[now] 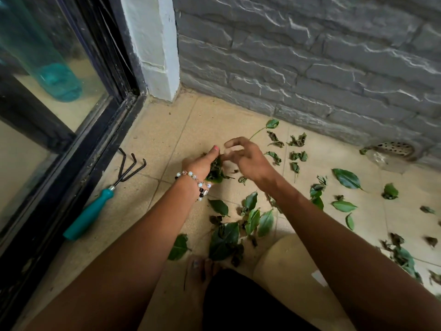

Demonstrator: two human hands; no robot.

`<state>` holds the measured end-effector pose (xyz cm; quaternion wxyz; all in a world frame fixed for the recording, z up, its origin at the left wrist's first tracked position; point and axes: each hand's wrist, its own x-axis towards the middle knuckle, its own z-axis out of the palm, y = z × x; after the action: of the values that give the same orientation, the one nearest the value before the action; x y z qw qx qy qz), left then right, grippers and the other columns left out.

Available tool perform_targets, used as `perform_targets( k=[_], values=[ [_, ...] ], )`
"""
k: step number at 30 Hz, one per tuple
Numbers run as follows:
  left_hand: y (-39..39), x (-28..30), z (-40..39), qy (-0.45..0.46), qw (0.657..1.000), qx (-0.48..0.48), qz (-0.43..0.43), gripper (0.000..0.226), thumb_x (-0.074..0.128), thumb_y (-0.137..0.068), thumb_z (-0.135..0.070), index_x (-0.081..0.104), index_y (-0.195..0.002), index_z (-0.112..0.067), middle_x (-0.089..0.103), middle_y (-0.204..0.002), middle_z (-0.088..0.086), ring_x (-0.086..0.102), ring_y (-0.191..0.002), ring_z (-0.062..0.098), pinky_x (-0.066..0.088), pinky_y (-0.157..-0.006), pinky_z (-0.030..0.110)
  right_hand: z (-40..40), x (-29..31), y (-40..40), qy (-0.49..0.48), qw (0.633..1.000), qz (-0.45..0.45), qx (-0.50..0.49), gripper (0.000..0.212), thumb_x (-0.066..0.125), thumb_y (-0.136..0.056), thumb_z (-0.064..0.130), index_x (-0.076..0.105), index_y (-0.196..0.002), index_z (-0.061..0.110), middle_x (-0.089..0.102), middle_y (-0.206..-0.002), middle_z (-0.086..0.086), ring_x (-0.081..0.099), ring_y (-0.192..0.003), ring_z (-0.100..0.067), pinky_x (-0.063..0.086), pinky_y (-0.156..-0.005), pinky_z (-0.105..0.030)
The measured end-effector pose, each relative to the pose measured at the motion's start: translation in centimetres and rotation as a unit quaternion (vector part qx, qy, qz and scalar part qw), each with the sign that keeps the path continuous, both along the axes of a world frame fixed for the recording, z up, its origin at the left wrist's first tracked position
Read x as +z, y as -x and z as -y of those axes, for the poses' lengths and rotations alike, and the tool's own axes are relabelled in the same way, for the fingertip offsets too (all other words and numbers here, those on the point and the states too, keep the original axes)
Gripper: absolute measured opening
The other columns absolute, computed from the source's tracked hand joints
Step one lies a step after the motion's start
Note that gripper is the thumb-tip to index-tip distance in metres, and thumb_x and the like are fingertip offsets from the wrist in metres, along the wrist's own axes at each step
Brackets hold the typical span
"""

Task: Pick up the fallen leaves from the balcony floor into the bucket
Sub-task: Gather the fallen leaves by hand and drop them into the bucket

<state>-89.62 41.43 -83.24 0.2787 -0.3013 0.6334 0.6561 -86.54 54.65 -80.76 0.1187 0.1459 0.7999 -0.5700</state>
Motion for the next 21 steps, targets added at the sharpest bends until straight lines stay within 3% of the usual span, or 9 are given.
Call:
perform_targets(
  k=[1, 3, 5, 7, 9, 14, 16, 19, 21],
  values=[
    [0.0, 0.1, 0.2, 0.0, 1.0, -0.006, -0.007, 0.04, 0.081, -0.075, -0.04, 0.068, -0.092, -0.007, 0.07, -0.095, 0.013, 0.068, -0.085, 0.028, 0.059, -0.071, 0.035, -0.8, -0.1, 0.1, 0.021, 0.999, 0.008, -0.041, 0.015, 0.057, -0.097, 0.016, 0.055, -0.112, 0.015, 0.074, -0.093, -0.003, 0.067, -0.093, -0.016, 0.046, -0.065, -0.019],
    [0.1, 0.1, 0.5, -0.032, 0.999, 0.021, -0.013, 0.028, 0.083, -0.076, -0.025, 0.069, -0.083, -0.001, 0.072, -0.093, 0.021, 0.068, -0.074, 0.028, 0.058, -0.077, 0.038, -2.5, -0.9, 0.2, -0.111, 0.992, -0.019, -0.048, 0.021, 0.061, -0.093, 0.011, 0.057, -0.114, 0.015, 0.073, -0.1, -0.006, 0.067, -0.099, -0.022, 0.049, -0.073, -0.022],
    [0.1, -0.2, 0.8, -0.044, 0.998, 0.045, -0.005, 0.024, 0.083, -0.075, -0.017, 0.069, -0.081, 0.002, 0.072, -0.089, 0.024, 0.066, -0.068, 0.028, 0.058, -0.082, 0.042, -3.2, -2.0, -0.3, -0.3, 0.947, -0.026, 0.109, 0.04, 0.065, -0.089, 0.008, 0.056, -0.127, 0.014, 0.064, -0.122, -0.009, 0.06, -0.112, -0.025, 0.045, -0.091, -0.024],
    [0.0, -0.5, 1.1, -0.046, 0.997, 0.055, 0.002, 0.023, 0.084, -0.074, -0.016, 0.07, -0.078, 0.002, 0.072, -0.082, 0.023, 0.065, -0.067, 0.028, 0.057, -0.085, 0.045, -2.6, -3.8, -1.1, -0.394, 0.881, -0.017, 0.26, 0.054, 0.063, -0.088, 0.005, 0.048, -0.139, 0.017, 0.05, -0.138, -0.011, 0.05, -0.122, -0.03, 0.041, -0.105, -0.033],
    [-0.1, -0.7, 1.2, -0.053, 0.997, 0.061, 0.004, 0.022, 0.083, -0.075, -0.014, 0.069, -0.078, 0.003, 0.071, -0.081, 0.023, 0.065, -0.066, 0.028, 0.058, -0.081, 0.042, -1.8, -5.2, -1.7, -0.459, 0.837, -0.028, 0.296, 0.048, 0.056, -0.09, 0.002, 0.049, -0.137, 0.014, 0.049, -0.135, -0.014, 0.048, -0.12, -0.033, 0.045, -0.102, -0.039],
    [-0.5, -0.3, 0.9, -0.031, 0.999, 0.04, -0.009, 0.022, 0.081, -0.078, -0.018, 0.068, -0.079, -0.001, 0.07, -0.075, 0.016, 0.064, -0.061, 0.025, 0.059, -0.072, 0.038, -1.7, -5.0, -2.1, -0.544, 0.773, -0.072, 0.317, 0.026, 0.043, -0.096, 0.002, 0.064, -0.112, 0.001, 0.063, -0.106, -0.015, 0.062, -0.096, -0.028, 0.048, -0.08, -0.031],
    [-0.6, -0.3, 0.9, -0.027, 0.999, 0.029, -0.012, 0.023, 0.081, -0.078, -0.021, 0.068, -0.081, -0.001, 0.071, -0.075, 0.015, 0.064, -0.059, 0.023, 0.059, -0.069, 0.035, -2.0, -5.1, -2.1, -0.52, 0.804, -0.085, 0.276, 0.026, 0.046, -0.097, 0.005, 0.067, -0.112, 0.004, 0.065, -0.105, -0.012, 0.064, -0.093, -0.023, 0.051, -0.08, -0.028],
    [-0.5, -0.5, 0.7, -0.019, 0.999, 0.021, -0.017, 0.026, 0.081, -0.078, -0.023, 0.069, -0.084, -0.001, 0.071, -0.077, 0.015, 0.066, -0.06, 0.023, 0.059, -0.068, 0.032, -2.9, -4.6, -0.4, -0.456, 0.879, -0.097, 0.101, 0.023, 0.054, -0.095, 0.008, 0.073, -0.107, 0.01, 0.071, -0.1, -0.008, 0.067, -0.085, -0.02, 0.055, -0.08, -0.027],
    [-0.5, -0.5, 0.5, -0.008, 1.0, 0.018, -0.022, 0.025, 0.081, -0.078, -0.024, 0.069, -0.082, -0.002, 0.072, -0.081, 0.016, 0.067, -0.065, 0.024, 0.06, -0.073, 0.034, -3.6, -4.1, 1.1, -0.428, 0.896, -0.116, 0.026, 0.02, 0.059, -0.09, 0.005, 0.075, -0.101, 0.008, 0.072, -0.101, -0.009, 0.068, -0.088, -0.022, 0.052, -0.081, -0.024]
  ],
)
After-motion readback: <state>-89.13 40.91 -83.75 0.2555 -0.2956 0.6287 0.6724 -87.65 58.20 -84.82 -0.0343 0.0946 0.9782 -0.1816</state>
